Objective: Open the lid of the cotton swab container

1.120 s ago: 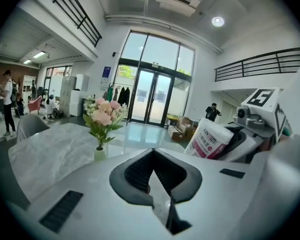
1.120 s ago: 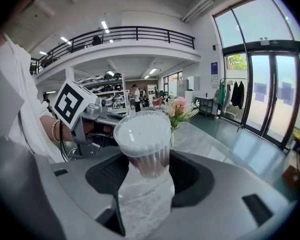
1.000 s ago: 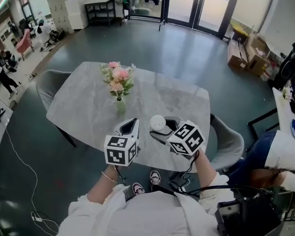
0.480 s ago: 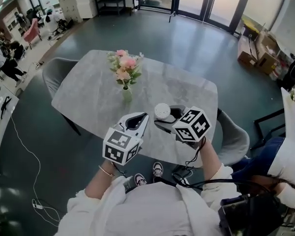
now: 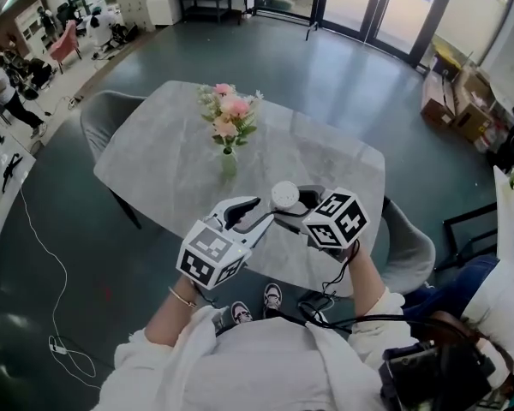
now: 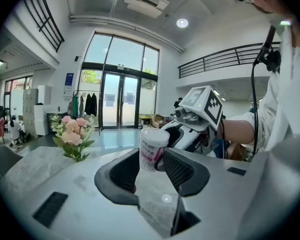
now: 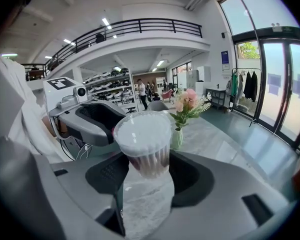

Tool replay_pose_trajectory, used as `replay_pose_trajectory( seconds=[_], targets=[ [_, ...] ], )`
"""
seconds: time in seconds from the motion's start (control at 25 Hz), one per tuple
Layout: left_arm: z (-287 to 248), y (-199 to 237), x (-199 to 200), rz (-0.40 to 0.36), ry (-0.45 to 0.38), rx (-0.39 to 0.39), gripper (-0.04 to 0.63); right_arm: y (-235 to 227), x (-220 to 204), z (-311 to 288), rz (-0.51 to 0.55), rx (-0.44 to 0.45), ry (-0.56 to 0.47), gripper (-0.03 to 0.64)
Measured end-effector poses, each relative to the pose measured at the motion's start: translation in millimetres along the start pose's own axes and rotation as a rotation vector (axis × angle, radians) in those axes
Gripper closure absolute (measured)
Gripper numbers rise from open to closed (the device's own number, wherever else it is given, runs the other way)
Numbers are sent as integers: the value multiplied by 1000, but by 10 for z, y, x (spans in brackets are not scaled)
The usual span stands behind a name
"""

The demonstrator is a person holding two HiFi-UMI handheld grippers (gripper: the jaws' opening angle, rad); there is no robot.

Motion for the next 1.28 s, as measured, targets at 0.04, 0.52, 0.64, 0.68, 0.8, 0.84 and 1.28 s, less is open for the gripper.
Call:
replay_pose_trajectory(
  seconds=[0.04, 0.52, 0.64, 0.68, 0.8, 0.84, 1.28],
  targets=[
    [9, -2, 3, -7, 2, -3, 463, 7, 6, -4, 2, 2, 2, 316],
    [56, 69, 92, 16, -58, -55, 364, 63, 58, -128, 38, 55, 24, 316],
    [37, 67, 123, -41, -34, -55, 364, 117, 71, -158, 58, 76, 34, 316],
    [31, 65, 124, -52, -28, -57, 364, 134, 74, -166, 66, 83, 38, 316],
    [13, 52, 127, -60, -26, -65, 362, 164, 84, -176, 84, 97, 49, 316],
    [3, 49, 124, -65, -23, -64, 362, 167, 87, -178, 87, 99, 51, 316],
    [-60, 117, 101, -75, -27, -50, 360, 186, 98, -225, 131, 80, 42, 318]
  ],
)
Point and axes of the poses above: the fingertips, and each gripper's own axes: z backward along the fingers, y to its left, x out of its top, the point moved 7 cm from there along z, backward along the fingers, and after that the axes turned 5 degrees about -z, right-handed, at the moved point
